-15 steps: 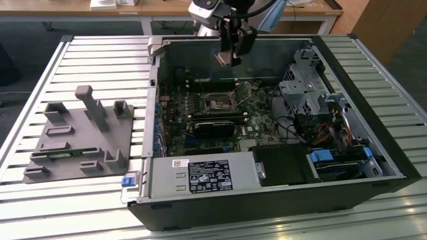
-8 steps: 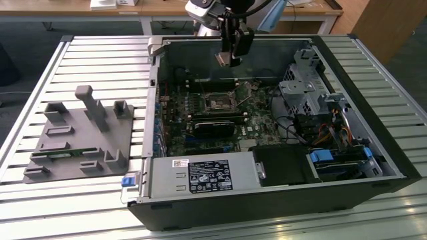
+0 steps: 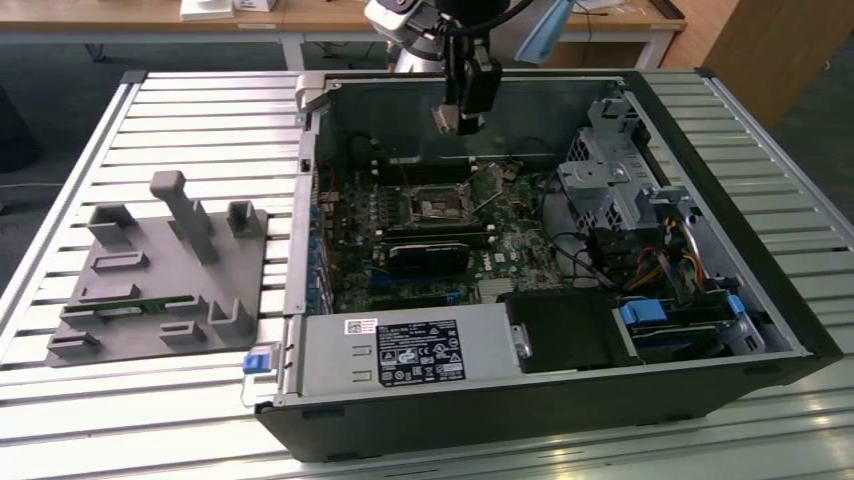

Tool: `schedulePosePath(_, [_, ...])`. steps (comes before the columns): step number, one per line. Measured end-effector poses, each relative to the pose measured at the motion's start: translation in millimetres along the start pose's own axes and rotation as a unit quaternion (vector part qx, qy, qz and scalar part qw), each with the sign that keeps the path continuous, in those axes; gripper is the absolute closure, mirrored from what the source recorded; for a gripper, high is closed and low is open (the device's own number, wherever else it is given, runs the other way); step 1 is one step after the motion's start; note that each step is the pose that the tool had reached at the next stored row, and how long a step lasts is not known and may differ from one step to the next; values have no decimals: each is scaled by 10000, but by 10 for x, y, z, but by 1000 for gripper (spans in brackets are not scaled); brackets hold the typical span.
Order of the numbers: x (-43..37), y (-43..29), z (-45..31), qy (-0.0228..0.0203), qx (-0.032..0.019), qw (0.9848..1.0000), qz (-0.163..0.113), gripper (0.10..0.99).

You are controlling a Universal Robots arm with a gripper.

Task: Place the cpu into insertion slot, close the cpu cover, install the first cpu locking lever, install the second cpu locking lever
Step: 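Place the cpu into insertion slot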

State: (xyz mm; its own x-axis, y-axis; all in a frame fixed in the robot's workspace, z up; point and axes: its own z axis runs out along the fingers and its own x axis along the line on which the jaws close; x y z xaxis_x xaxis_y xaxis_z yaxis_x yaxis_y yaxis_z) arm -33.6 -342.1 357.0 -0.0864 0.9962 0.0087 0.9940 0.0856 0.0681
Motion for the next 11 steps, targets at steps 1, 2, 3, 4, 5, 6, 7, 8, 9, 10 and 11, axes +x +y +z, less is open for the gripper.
schedulePosePath(1, [0, 0, 1, -5, 0, 10000, 54, 553])
schedulePosePath(2, [0, 0, 1, -9, -1, 9999, 108, 553])
schedulePosePath(3, [0, 0, 2, -13, -1, 9999, 162, 553])
schedulePosePath(4, [0, 0, 3, -18, -1, 9998, 216, 553])
schedulePosePath(5, [0, 0, 4, -22, -2, 9996, 274, 553])
schedulePosePath(6, [0, 0, 5, -26, -2, 9995, 325, 553])
schedulePosePath(7, [0, 0, 6, -30, -3, 9993, 379, 553])
schedulePosePath(8, [0, 0, 6, -34, -3, 9991, 430, 553])
schedulePosePath(9, [0, -1, 8, -37, -4, 9989, 476, 553])
schedulePosePath(10, [0, -1, 8, -41, -4, 9986, 526, 553])
schedulePosePath(11, [0, -1, 10, -44, -5, 9983, 573, 553])
